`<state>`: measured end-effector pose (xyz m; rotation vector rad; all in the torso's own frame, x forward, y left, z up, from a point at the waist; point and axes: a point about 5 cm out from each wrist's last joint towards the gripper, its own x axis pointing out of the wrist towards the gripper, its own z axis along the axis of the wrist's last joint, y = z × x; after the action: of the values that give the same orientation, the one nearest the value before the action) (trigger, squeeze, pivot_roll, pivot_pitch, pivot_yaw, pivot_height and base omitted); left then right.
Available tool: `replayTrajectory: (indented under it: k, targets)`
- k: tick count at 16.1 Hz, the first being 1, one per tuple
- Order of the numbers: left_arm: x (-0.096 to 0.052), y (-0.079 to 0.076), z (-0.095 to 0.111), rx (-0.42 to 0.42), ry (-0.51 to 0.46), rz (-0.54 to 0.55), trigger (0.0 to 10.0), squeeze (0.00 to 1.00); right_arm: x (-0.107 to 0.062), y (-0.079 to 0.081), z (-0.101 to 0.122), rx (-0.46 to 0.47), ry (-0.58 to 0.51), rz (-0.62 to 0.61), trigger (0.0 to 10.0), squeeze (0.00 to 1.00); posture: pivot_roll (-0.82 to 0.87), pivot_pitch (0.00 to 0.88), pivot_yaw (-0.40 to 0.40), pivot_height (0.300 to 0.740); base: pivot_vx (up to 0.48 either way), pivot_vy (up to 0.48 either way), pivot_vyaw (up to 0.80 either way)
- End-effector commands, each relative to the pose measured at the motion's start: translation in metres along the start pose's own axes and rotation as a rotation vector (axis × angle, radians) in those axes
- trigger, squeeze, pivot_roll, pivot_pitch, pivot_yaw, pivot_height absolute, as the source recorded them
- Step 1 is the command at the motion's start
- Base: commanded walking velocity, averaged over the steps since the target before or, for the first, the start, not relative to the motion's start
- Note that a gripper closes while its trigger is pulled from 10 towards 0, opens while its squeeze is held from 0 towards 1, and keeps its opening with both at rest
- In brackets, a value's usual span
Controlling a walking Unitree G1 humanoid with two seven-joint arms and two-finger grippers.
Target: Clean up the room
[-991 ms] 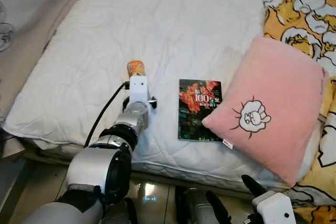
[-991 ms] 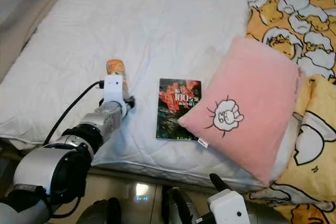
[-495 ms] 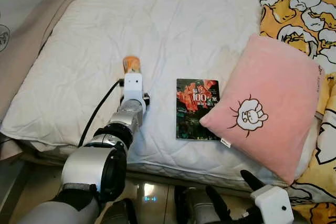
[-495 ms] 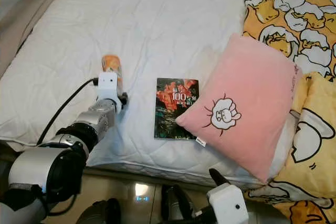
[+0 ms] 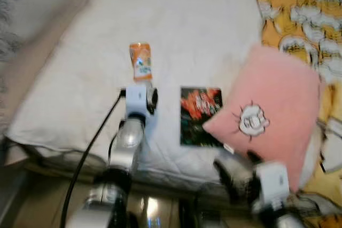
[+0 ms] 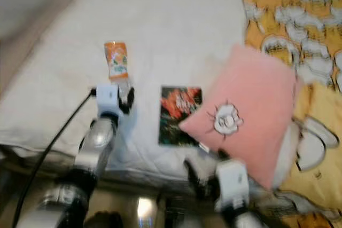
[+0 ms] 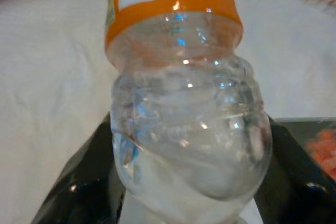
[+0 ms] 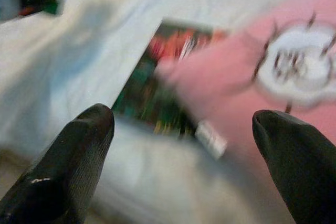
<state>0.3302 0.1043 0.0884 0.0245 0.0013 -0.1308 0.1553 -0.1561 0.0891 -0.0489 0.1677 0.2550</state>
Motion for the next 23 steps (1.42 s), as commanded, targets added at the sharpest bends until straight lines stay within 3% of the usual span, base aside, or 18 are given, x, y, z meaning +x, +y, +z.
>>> replayTrajectory:
  k: [1, 4, 5, 6, 8, 10, 13, 16, 18, 20, 23]
  targets:
    - [-0.004, -0.005, 0.014, 0.002, -0.067, -0.054, 0.0, 0.0, 0.009, -0.014, -0.004, 0.057, -0.011, -0.082, 10.0, 0.0, -0.09, 0.0, -0.021, 0.74, 0.0, 0.0, 0.0]
    - [-0.02, 0.019, 0.033, -0.002, -0.157, -0.031, 0.0, 0.0, 0.048, -0.046, 0.001, 0.128, -0.104, -0.246, 10.0, 0.0, -0.01, 0.0, -0.009, 0.74, 0.0, 0.0, 0.0]
    - [-0.03, 0.024, 0.03, -0.002, -0.14, -0.024, 3.5, 0.0, 0.054, -0.054, 0.002, 0.157, -0.128, -0.296, 10.0, 0.0, 0.01, 0.0, -0.004, 0.74, 0.0, 0.0, 0.0]
    - [-0.047, 0.029, 0.021, 0.063, -0.117, -0.037, 10.0, 0.0, 0.055, -0.062, -0.001, 0.172, -0.136, -0.34, 10.0, 0.0, 0.02, 0.0, -0.003, 0.74, 0.0, 0.0, 0.0]
    - [-0.057, 0.038, 0.01, 0.019, -0.071, -0.019, 10.0, 0.0, 0.061, -0.064, -0.007, 0.158, -0.121, -0.339, 10.0, 0.0, 0.04, 0.0, -0.022, 0.74, 0.0, 0.0, 0.0]
    - [-0.051, 0.033, 0.004, -0.022, -0.051, -0.032, 10.0, 0.0, 0.08, -0.056, -0.007, 0.132, -0.116, -0.279, 10.0, 0.0, 0.05, 0.0, -0.033, 0.74, 0.0, -0.48, 0.0]
    - [-0.05, 0.025, 0.013, -0.024, -0.08, -0.097, 10.0, 0.0, 0.093, -0.061, 0.002, 0.109, -0.161, -0.285, 10.0, 0.0, 0.05, 0.0, -0.027, 0.74, 0.0, -0.48, 0.0]
    - [-0.044, 0.02, 0.021, -0.031, -0.122, -0.122, 10.0, 0.0, 0.093, -0.058, 0.024, -0.058, -0.297, -0.288, 10.0, 0.0, 0.03, 0.0, -0.023, 0.74, 0.0, -0.48, 0.0]
    - [-0.034, 0.02, 0.022, -0.165, -0.086, -0.073, 10.0, 0.0, 0.094, -0.06, 0.011, -0.041, -0.24, -0.318, 10.0, 0.0, 0.01, 0.0, -0.013, 0.74, 0.0, -0.474, 0.0]
    - [-0.027, 0.016, 0.023, -0.145, -0.083, -0.113, 10.0, 0.0, 0.098, -0.064, 0.003, 0.061, -0.209, -0.361, 10.0, 0.0, 0.0, 0.0, -0.002, 0.74, 0.0, -0.471, 0.0]
    - [-0.03, 0.01, 0.012, -0.099, -0.059, -0.163, 10.0, 0.0, 0.1, -0.064, 0.003, 0.042, -0.193, -0.346, 10.0, 0.0, -0.01, 0.0, 0.0, 0.74, 0.0, -0.471, -0.51]
